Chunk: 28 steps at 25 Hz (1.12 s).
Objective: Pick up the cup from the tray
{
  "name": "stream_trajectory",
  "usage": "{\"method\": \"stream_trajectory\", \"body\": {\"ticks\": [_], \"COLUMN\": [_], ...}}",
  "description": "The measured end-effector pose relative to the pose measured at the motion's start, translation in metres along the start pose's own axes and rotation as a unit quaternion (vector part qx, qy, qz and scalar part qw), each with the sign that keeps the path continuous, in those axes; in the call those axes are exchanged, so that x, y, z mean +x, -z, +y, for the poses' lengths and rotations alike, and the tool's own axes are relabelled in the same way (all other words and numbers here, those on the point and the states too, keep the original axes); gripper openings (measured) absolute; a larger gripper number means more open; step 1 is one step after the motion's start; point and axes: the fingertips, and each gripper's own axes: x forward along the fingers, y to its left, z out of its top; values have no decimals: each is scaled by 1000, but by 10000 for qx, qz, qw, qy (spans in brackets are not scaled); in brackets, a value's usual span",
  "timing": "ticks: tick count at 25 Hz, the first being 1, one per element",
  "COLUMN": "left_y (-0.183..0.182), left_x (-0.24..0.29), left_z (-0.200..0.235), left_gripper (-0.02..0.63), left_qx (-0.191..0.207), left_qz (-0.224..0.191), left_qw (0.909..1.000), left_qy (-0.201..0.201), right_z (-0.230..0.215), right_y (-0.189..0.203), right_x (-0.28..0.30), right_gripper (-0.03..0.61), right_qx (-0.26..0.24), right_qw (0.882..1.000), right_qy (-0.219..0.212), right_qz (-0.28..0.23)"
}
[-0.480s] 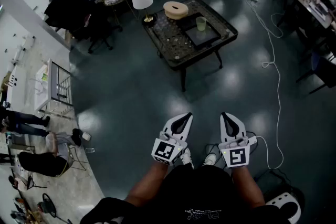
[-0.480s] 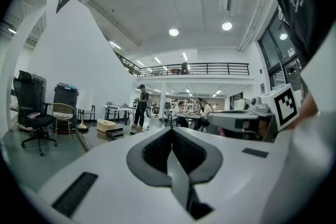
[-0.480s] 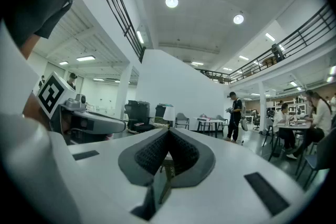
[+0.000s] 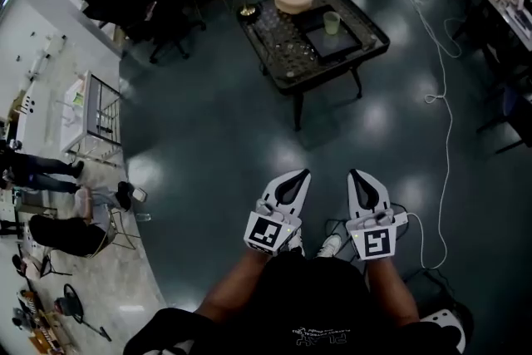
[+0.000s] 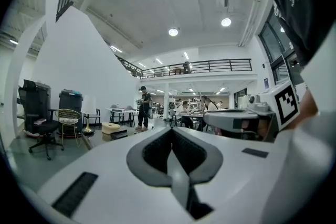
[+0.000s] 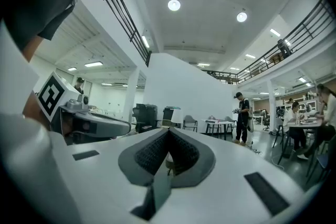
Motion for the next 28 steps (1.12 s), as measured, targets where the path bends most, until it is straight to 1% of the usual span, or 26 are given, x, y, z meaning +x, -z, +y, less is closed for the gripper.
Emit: {"method": "stream_trajectory", "body": {"ticks": [2,5,7,9,11,14,16,19,26,28], "left_y": [1,1,0,-2,1,3,3,9,5,2], "left_x": [0,-1,-2,-4,-7,-14,-16,-18,-26,-27], "left_z": [0,2,3,6,11,22,30,44,75,79], "left_gripper": [8,8,8,8,8,8,8,8,8,8], "left_qx": [-4,-222,-280,-243,-175,-269,-236,-164,-1,-59], "left_qz": [-7,-126,-142,-177,-132,-183,-167,-109,-106,-154], "left_qw": [10000,9997,9995,9995,9997,9994,9995,9996,9999,9998], "left_qy": [-10,4,26,41,63,97,134,183,105,65], "right_z": [0,3,5,8,12,22,28,34,42,42], "right_y": [2,4,2,0,-2,-1,-2,-3,2,-1], "right_x": [0,1,2,5,9,16,22,32,47,53], "right_gripper": [9,9,9,9,9,9,9,9,9,9], "right_qx": [23,82,54,-25,-14,27,-16,15,-35,-65], "right_qw": [10000,9999,9999,10000,10000,10000,10000,9998,9995,9992], "right_qy": [-17,-104,-103,-76,-5,55,74,160,213,255], "right_qz": [2,9,-8,48,-18,-56,7,-82,229,311]}}
